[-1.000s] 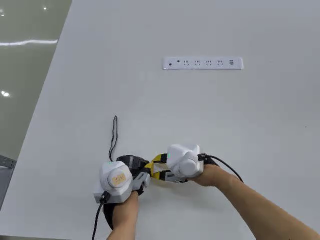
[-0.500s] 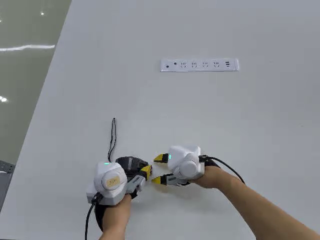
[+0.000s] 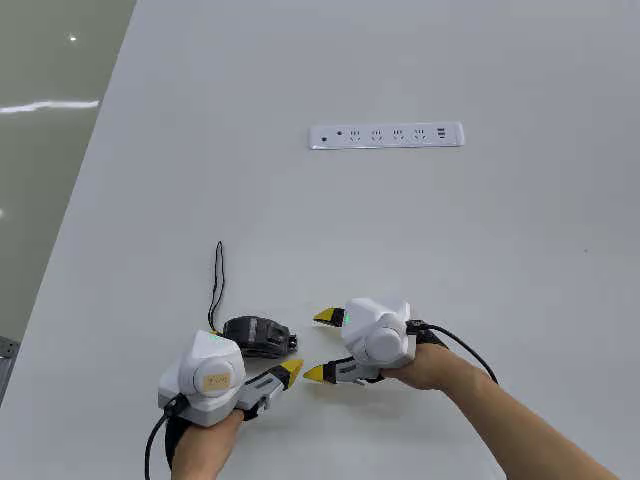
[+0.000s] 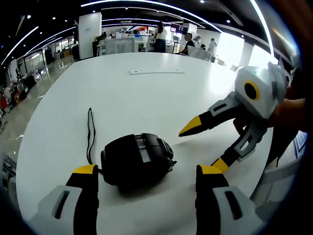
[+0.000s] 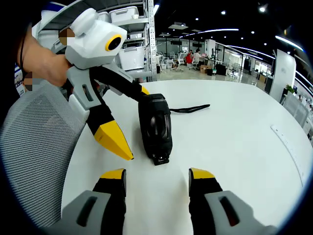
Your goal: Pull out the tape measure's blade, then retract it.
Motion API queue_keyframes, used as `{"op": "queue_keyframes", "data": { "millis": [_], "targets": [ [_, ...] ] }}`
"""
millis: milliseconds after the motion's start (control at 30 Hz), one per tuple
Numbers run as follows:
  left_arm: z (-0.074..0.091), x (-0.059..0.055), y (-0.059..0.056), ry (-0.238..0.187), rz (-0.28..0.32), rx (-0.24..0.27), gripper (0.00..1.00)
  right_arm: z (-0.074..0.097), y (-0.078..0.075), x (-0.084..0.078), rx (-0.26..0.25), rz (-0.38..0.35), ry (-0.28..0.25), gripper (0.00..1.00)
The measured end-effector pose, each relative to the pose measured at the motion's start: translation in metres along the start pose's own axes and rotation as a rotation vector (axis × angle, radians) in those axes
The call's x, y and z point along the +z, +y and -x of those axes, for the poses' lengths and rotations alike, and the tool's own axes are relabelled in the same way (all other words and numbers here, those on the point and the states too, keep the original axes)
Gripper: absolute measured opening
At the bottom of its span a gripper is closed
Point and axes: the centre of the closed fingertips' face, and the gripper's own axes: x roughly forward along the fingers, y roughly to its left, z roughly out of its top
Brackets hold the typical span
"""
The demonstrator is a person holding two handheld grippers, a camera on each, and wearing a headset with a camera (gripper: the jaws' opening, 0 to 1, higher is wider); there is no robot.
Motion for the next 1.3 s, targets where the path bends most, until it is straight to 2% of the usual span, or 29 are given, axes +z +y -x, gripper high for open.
{"op": "queue_keyframes", "data": {
  "millis": [233, 333, 400, 633, 1033, 1200, 1300],
  "targets": [
    [0.004, -0.002, -0.002, 0.015, -0.058, -0.076, 0.83, 0.011, 0.003, -0.005, -0.028, -0.043, -0.001, 0.57],
    [0.007, -0.004, -0.005, 0.024, -0.108, -0.116, 0.84, 0.017, 0.004, -0.007, -0.045, -0.059, -0.002, 0.59],
    [0.009, -0.005, -0.004, 0.030, -0.146, -0.118, 0.85, 0.021, 0.004, -0.007, -0.056, -0.074, -0.012, 0.61],
    [0.017, -0.006, -0.001, 0.025, -0.195, -0.160, 0.86, 0.042, -0.002, -0.016, -0.101, -0.106, -0.010, 0.64],
    [0.031, 0.006, 0.006, -0.037, -0.284, -0.194, 0.93, 0.086, -0.008, -0.032, -0.201, -0.152, -0.027, 0.73],
    [0.036, 0.006, 0.009, -0.043, -0.320, -0.210, 0.96, 0.101, -0.007, -0.037, -0.221, -0.173, -0.031, 0.78],
    [0.041, 0.004, 0.015, -0.041, -0.312, -0.207, 0.97, 0.109, -0.004, -0.042, -0.220, -0.173, -0.027, 0.79]
  ]
}}
